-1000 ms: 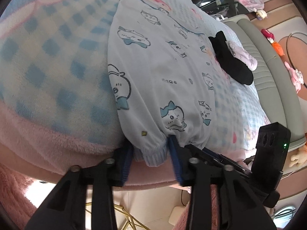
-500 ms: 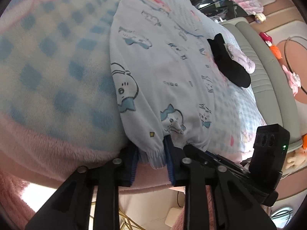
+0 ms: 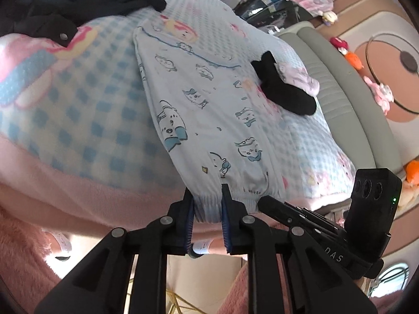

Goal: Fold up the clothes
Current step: 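Grasp the elastic cuffs with the left gripper while the right gripper grasps beside it, then lift the cuffs with both grippers and fold them toward the waistband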

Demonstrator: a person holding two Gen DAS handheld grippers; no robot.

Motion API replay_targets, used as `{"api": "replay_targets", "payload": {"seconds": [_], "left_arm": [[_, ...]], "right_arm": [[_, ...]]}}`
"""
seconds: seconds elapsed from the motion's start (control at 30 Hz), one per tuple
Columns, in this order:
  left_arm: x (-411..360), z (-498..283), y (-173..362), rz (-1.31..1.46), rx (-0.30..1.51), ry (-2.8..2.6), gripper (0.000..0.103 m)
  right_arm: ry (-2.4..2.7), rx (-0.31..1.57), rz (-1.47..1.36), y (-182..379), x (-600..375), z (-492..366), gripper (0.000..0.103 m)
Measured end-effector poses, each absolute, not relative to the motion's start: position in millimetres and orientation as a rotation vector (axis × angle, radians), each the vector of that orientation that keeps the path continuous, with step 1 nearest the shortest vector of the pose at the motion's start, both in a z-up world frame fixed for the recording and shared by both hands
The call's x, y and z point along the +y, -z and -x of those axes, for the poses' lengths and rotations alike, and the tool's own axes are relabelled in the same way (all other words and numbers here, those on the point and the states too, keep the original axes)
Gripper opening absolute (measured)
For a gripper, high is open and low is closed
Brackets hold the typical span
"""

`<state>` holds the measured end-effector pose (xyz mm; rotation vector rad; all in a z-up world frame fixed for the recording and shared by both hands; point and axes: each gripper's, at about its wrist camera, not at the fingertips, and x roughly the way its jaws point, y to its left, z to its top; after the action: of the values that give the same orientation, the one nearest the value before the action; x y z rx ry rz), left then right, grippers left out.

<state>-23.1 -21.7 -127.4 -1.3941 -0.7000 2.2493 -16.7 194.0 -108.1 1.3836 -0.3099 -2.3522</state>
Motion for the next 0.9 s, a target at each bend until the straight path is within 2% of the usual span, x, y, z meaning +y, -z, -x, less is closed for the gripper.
{"api": "replay_targets", "payload": {"seconds": [0.07, 0.3, 0.5, 0.7, 0.9], "left_arm": [[-17.3, 14.2, 128.0, 1.427, -0.663, -2.228, 0.019], [-27.4, -13.6, 142.7, 1.487, -0.730, -2.132, 0.019], [-32.3, -7.5, 141.7, 1.468, -0.745, -2.109, 0.019], [-30.6, 24.8, 126.0, 1.382, -0.753, -2.083, 0.019], [-30.3, 80.2, 126.6, 1.343, -0.773, -2.117, 0.019]], "right_arm": [[2.344, -0.314, -1.393, 108.5, 196.6, 7.5, 0.009], [2.277, -0.384, -1.452, 116.1, 207.6, -23.0, 0.009], [2.245, -0.448, -1.473, 121.2, 207.6, -18.5, 0.009], [2.240, -0.397, -1.443, 109.7, 203.3, 2.6, 0.011], [2.283, -0.380, -1.386, 91.7, 197.8, 59.7, 0.011]]}}
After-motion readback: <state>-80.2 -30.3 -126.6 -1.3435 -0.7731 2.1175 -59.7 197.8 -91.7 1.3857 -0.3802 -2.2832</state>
